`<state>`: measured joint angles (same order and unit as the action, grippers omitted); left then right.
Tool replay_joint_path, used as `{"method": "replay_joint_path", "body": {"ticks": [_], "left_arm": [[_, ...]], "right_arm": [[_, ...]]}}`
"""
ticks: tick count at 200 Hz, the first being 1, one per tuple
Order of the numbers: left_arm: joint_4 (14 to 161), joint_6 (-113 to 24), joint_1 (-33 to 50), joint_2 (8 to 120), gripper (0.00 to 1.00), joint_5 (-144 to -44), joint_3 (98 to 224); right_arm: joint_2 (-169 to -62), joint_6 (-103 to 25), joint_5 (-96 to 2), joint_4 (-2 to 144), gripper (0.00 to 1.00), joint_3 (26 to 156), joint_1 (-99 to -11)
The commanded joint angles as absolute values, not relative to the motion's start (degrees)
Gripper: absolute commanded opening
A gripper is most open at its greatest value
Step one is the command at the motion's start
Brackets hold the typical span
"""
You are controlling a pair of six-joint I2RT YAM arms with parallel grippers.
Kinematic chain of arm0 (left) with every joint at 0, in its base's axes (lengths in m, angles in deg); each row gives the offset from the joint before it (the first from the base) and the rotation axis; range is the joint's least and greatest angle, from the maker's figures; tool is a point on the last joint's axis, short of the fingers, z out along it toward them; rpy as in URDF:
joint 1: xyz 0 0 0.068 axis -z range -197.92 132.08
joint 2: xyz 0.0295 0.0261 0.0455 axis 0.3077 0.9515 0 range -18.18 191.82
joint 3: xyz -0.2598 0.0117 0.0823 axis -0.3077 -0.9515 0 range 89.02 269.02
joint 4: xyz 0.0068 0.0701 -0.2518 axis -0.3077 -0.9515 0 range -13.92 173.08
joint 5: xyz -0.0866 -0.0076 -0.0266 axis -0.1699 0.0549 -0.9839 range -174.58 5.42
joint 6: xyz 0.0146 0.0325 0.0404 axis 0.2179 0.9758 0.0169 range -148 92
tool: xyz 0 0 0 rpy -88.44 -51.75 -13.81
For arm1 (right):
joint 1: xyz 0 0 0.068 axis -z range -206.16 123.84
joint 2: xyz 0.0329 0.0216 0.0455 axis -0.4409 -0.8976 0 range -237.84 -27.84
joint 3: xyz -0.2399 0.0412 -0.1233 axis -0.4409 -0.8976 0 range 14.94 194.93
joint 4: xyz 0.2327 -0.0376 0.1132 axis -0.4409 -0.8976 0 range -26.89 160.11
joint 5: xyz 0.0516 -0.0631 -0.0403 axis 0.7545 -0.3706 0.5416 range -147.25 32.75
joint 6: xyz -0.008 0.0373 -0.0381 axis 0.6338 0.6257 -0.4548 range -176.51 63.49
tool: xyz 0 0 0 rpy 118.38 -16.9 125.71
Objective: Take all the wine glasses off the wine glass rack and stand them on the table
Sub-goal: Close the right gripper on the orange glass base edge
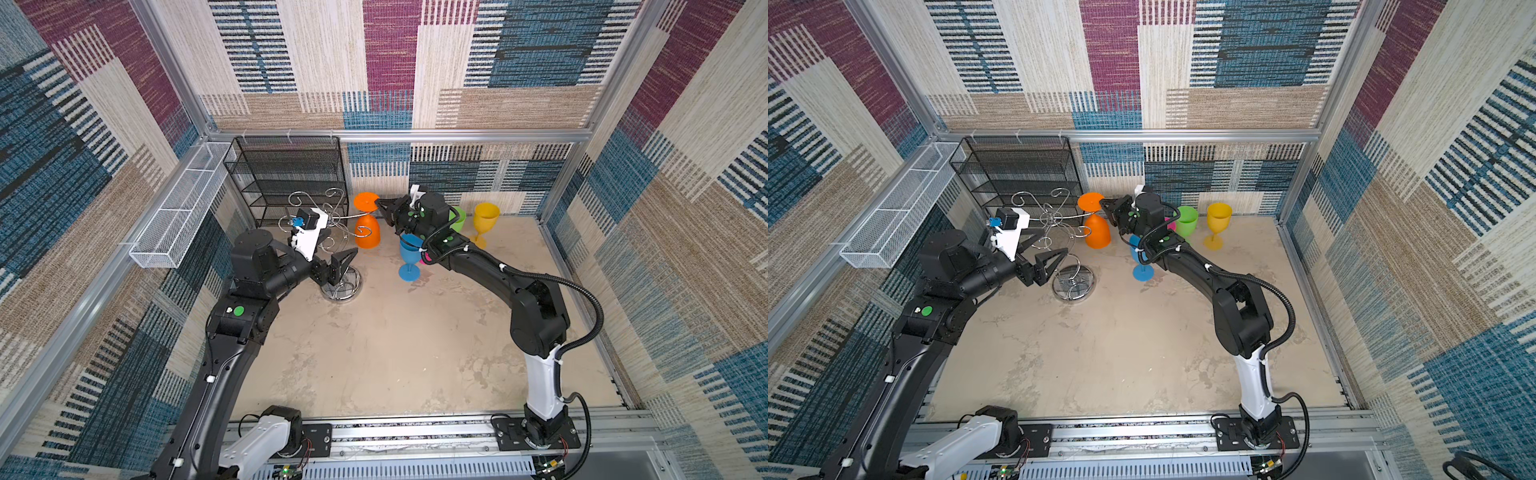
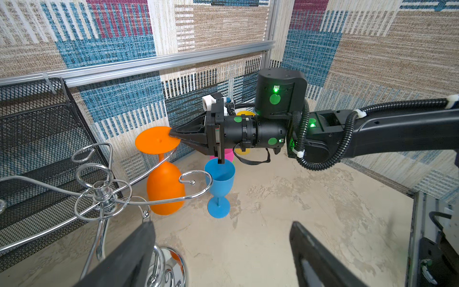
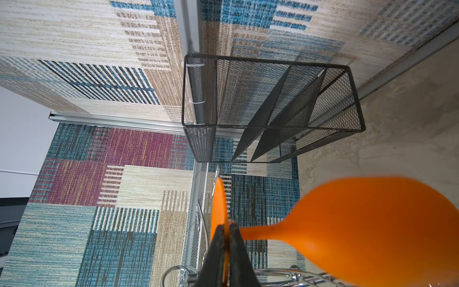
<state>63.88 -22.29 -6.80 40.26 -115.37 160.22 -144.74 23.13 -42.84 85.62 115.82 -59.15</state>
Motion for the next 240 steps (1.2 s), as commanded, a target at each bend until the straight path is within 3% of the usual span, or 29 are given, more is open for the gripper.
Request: {"method": "replay_joint_path", "body": {"ticks": [1, 43, 240], "left_arm": [[66.11, -23.65, -6.91, 40.23, 0.88, -116.05, 160.13], [66.63, -24.31, -7.36, 40.29, 0.88, -116.49, 160.13], [67.51, -25.60, -7.90, 40.13, 0.88, -116.75, 159.77]], "right_arm": [[-143.44, 22.65, -43.85, 86.66, 0.05, 115.19, -59.38], [-140.93, 22.07, -45.04, 86.81, 0.00, 112.85, -59.48], [-127.32, 18.04, -52.48, 85.82, 0.00, 99.72, -65.26]]}}
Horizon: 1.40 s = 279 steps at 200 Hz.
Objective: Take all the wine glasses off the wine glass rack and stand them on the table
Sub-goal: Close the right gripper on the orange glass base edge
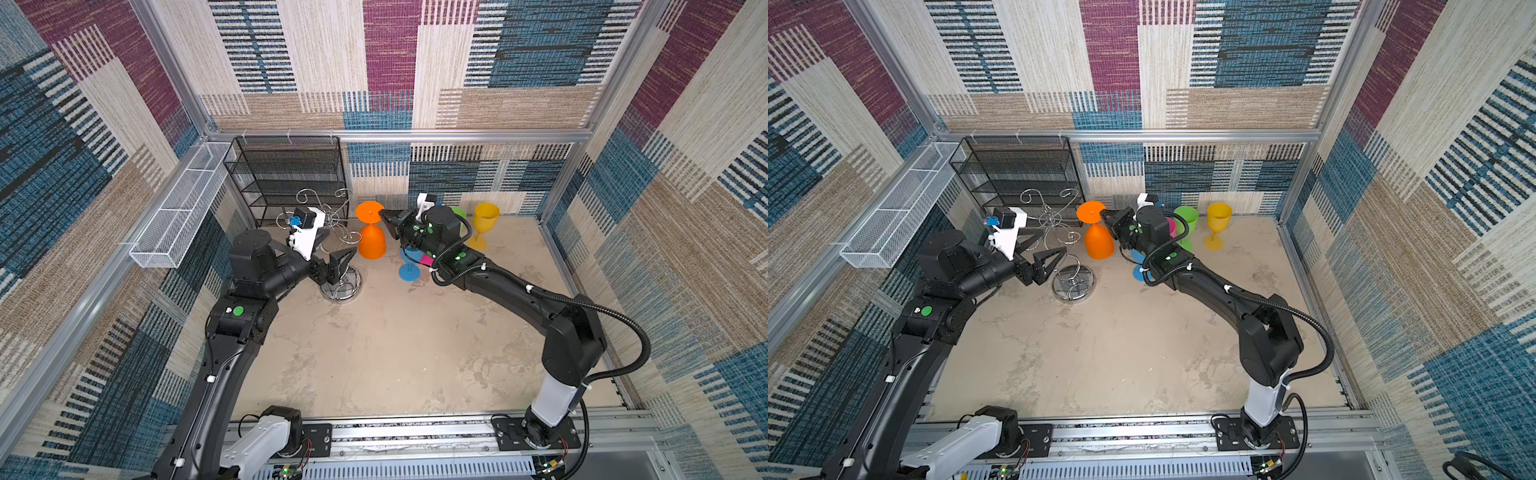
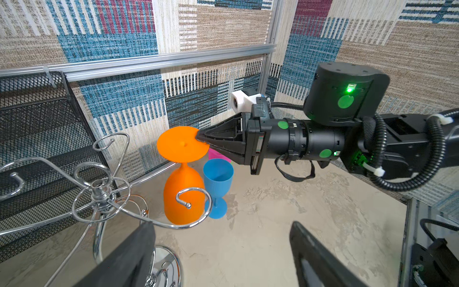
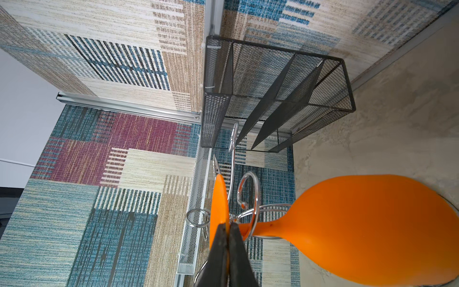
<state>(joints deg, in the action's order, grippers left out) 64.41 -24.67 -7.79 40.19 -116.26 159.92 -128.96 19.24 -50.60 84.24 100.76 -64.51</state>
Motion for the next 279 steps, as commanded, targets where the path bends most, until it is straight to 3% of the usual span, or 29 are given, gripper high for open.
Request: {"method": "replay_joint_path", "body": {"ticks": [1, 93, 196, 279], "left_arm": [[67.52, -25.62, -7.90, 40.16, 0.88, -116.75, 159.73], [68.09, -25.94, -8.25, 39.45, 0.88, -116.50, 159.43], [68.47, -25.63, -8.69, 38.51, 0.88, -115.87, 158.85], [68.76, -25.89, -8.78, 39.03, 0.88, -116.20, 158.72]], "right_arm": [[-127.28, 17.99, -52.54, 85.79, 0.00, 99.69, -65.31], [-126.46, 16.59, -53.97, 85.34, 0.00, 99.02, -69.31], [-133.84, 13.27, -55.37, 82.29, 0.00, 110.88, -69.07], [-136.01, 13.10, -54.70, 82.90, 0.00, 112.85, -66.66]]}}
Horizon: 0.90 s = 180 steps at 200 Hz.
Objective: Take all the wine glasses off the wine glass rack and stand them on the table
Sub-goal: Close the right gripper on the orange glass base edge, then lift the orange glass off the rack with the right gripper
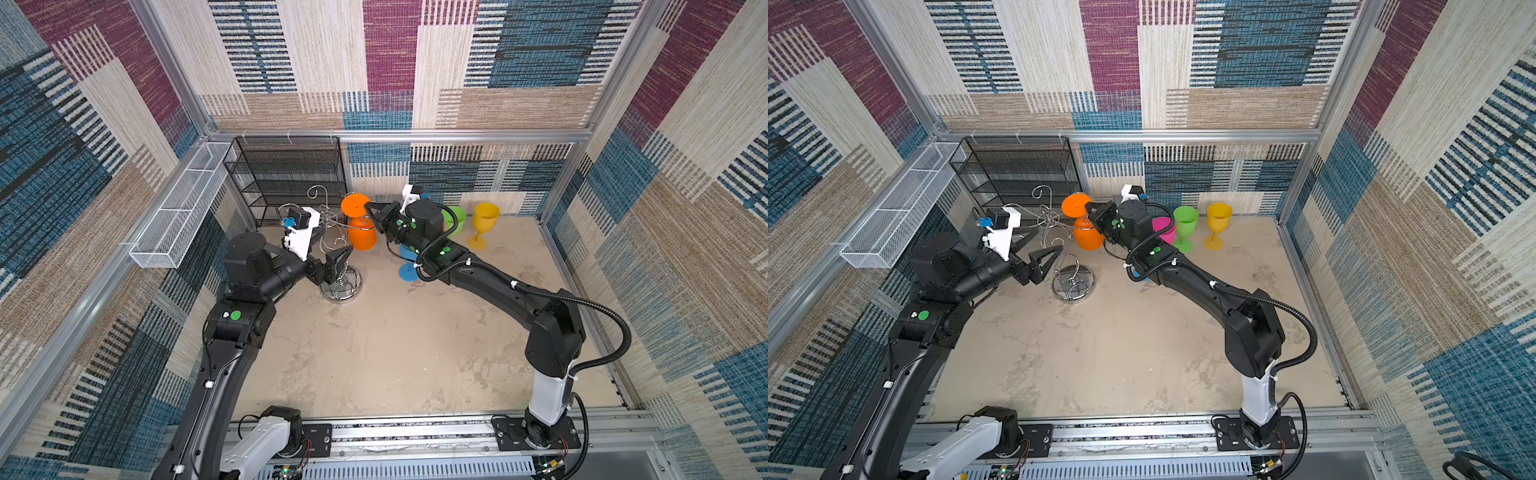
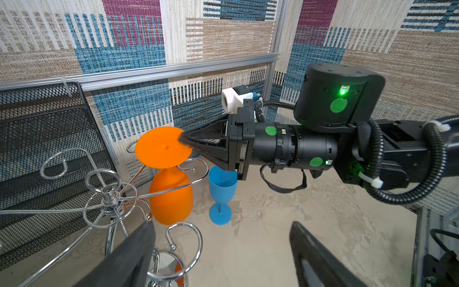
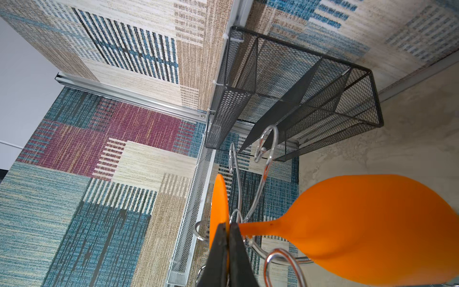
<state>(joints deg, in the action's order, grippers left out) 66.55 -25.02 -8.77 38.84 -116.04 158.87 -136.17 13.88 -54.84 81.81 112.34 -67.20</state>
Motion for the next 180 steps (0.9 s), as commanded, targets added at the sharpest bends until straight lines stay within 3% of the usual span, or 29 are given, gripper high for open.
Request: {"method": "replay_joint_path", "body": {"ticks": [1, 180], "left_arm": [[68.76, -25.89, -8.78, 39.08, 0.88, -116.17, 158.72], [68.76, -26.51, -8.87, 40.23, 0.88, -116.66, 158.82]], "right_arm": [[-135.98, 13.06, -54.70, 82.92, 0.00, 112.80, -66.62], [-129.22, 13.44, -55.91, 86.65, 0.00, 106.82, -61.50]]}}
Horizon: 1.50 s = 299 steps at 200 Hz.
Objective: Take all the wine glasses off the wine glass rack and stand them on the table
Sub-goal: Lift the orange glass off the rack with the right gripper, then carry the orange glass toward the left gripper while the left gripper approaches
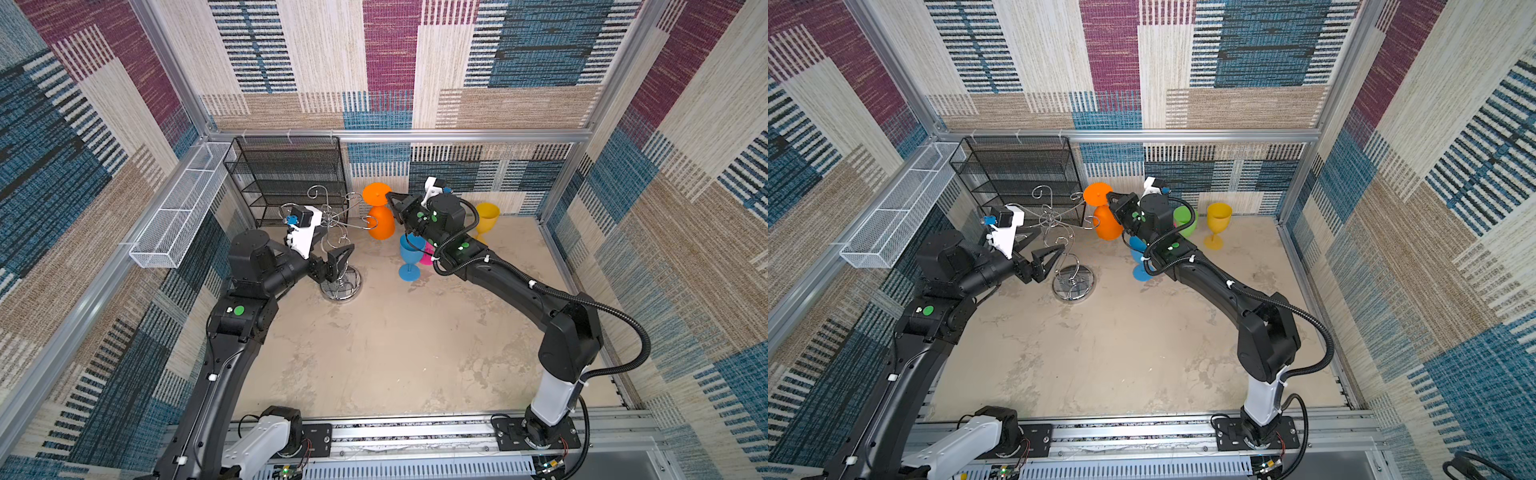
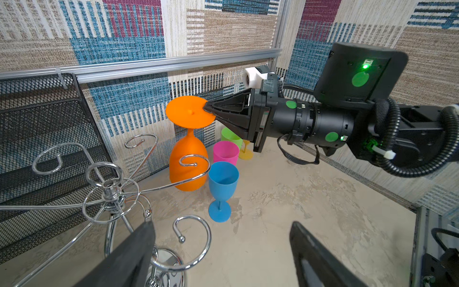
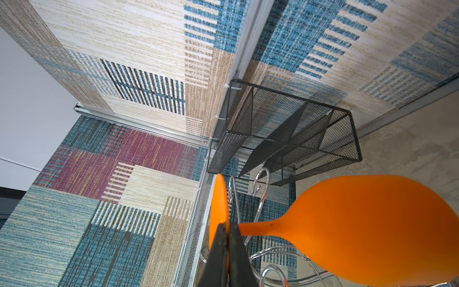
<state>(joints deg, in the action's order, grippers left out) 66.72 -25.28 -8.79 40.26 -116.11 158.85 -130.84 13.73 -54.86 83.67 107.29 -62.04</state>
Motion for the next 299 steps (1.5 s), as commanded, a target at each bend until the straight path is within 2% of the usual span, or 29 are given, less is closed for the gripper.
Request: {"method": "replay_joint_path", "body": {"ticks": [1, 104, 165, 199, 257, 299], "left_arm": [[68.76, -26.51, -8.87, 40.21, 0.88, -116.66, 158.86], [69.33, -27.40, -8.91, 40.32, 0.88, -117.10, 158.59], [69.49, -28.02, -7.07, 40.33, 0.87, -116.65, 158.23], [64.88, -24.29, -0.61, 40.29, 0.87, -111.06, 159.64], [58.02, -19.40, 15.49, 42.72, 0.87, -97.75, 163.18], [60.24, -30.60, 23.24, 45.07, 0.84, -94.96, 159.90]], "right_arm": [[-129.15, 13.45, -55.96, 86.69, 0.00, 106.80, -61.45], [-118.27, 10.77, -60.38, 88.06, 0.00, 96.52, -59.09], [-107.56, -0.30, -63.40, 83.45, 0.00, 90.01, -59.08], [-98.47, -11.31, -64.69, 81.85, 0.00, 83.87, -59.07], [-82.70, -32.98, -66.77, 73.58, 0.00, 77.22, -59.41], [-73.77, -39.66, -70.55, 68.21, 0.00, 70.48, -59.48]]}}
